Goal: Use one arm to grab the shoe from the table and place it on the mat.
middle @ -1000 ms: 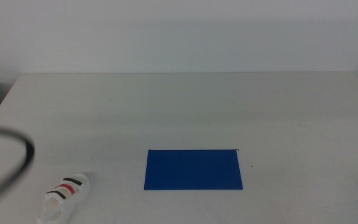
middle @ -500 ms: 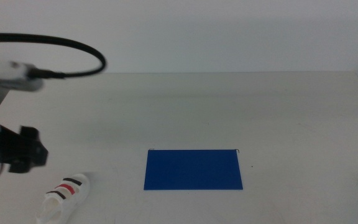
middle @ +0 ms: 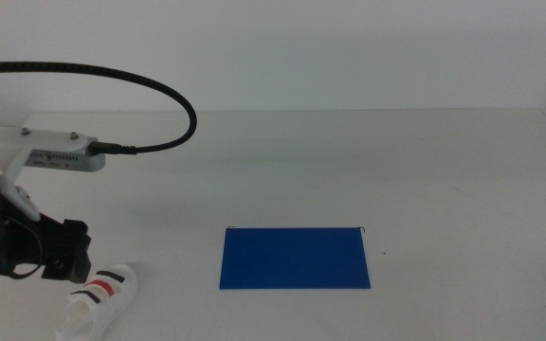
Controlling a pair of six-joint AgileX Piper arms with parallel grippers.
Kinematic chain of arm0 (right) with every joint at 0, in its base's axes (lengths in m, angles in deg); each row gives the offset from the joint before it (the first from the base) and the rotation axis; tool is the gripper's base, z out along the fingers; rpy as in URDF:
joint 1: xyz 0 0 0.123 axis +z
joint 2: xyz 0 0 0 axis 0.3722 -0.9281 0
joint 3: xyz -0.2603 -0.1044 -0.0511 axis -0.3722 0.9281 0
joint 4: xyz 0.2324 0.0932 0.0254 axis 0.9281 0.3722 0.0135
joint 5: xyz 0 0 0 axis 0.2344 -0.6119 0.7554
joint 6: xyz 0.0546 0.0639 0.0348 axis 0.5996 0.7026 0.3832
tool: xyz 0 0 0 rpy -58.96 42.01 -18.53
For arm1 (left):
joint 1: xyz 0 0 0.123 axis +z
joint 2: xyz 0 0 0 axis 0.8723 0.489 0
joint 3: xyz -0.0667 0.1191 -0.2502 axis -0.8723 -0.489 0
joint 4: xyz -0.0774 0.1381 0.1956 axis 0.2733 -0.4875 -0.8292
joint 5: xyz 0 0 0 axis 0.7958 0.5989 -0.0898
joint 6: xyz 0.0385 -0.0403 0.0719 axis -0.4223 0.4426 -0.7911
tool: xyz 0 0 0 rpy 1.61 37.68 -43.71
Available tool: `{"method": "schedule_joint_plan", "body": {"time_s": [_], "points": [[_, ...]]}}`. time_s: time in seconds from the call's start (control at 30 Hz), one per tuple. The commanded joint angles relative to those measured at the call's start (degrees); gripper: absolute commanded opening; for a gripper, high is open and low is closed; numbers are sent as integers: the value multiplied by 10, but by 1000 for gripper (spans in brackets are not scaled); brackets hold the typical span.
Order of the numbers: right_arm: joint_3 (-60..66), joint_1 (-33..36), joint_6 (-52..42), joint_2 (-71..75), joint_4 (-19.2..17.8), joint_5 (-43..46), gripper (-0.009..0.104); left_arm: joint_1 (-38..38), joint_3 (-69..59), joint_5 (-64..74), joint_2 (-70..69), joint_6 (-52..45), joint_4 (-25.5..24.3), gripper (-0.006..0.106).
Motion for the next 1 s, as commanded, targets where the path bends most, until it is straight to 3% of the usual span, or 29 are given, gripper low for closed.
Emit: {"method": "schedule_joint_plan", "body": {"time_s": [0.0, 0.97], "points": [[3, 2, -6, -2, -6, 41, 78, -3, 17, -8, -6, -1, 5, 94], [3, 2, -6, -2, -6, 41, 78, -3, -1, -96, 223, -79, 25, 94]]}}
